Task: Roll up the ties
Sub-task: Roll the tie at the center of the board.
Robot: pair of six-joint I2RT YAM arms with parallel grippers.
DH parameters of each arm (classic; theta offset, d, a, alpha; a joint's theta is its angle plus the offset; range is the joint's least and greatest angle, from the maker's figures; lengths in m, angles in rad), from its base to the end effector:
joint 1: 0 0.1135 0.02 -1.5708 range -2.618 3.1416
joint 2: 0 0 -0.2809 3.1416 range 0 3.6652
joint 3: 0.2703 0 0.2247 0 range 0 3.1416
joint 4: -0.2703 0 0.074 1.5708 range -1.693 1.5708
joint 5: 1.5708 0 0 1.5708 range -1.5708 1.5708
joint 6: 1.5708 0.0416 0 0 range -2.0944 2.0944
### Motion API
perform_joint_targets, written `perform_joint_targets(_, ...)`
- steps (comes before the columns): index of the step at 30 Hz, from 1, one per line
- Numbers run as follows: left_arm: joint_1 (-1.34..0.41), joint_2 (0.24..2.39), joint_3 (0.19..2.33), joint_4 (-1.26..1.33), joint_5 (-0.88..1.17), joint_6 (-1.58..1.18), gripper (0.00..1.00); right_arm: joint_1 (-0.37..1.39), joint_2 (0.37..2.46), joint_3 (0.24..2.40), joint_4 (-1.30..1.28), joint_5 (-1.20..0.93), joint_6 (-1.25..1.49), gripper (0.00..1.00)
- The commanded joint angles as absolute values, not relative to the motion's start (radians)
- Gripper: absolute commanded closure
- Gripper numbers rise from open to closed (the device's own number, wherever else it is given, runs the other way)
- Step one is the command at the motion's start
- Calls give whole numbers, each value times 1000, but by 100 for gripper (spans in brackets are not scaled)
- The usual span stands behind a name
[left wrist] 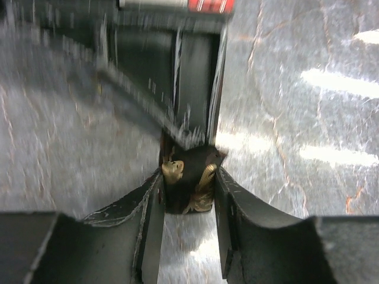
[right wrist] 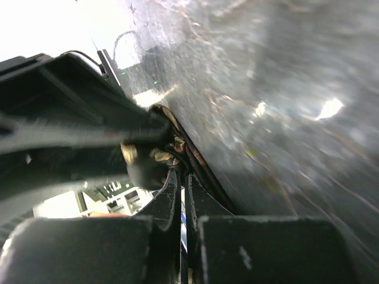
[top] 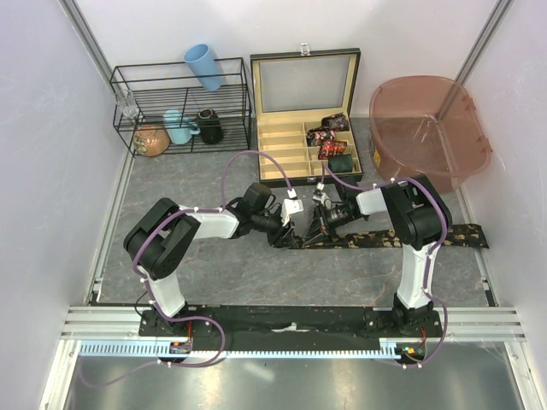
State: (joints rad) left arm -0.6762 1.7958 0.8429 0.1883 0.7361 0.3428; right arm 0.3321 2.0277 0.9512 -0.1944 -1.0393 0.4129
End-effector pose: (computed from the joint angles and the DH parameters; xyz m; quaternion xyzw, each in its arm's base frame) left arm 0.2420 -0.2300 0.1730 0.5418 0.6804 -0.3871 0.3060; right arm 0.2980 0.1407 0.1126 0.0395 -0.8606 -0.5045 0.0579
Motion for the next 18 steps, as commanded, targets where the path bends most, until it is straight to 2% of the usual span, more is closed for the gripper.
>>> perform_joint_targets(1,-647,1775,802,155,724,294,53,291,2059,905,-173,-764,342,100)
perform_joint_targets(6,-647,1764,784,172,741,333,38,293,2065,908,-164,-769,351,100)
perform_joint_targets(9,-647,1778,785,205,741,321,33,293,2063,908,-160,-769,354,100)
perform_joint_targets(11,-649,1790,793,218,745,314,34,291,2060,907,-158,-769,357,100)
perform_joint_targets(14,-647,1793,795,242,747,313,42,293,2059,904,-153,-767,359,100)
perform_joint_targets(15,-647,1783,792,253,752,313,49,291,2060,905,-155,-767,362,100)
perform_joint_targets(18,-649,1767,790,275,778,305,60,291,2062,908,-155,-767,362,100)
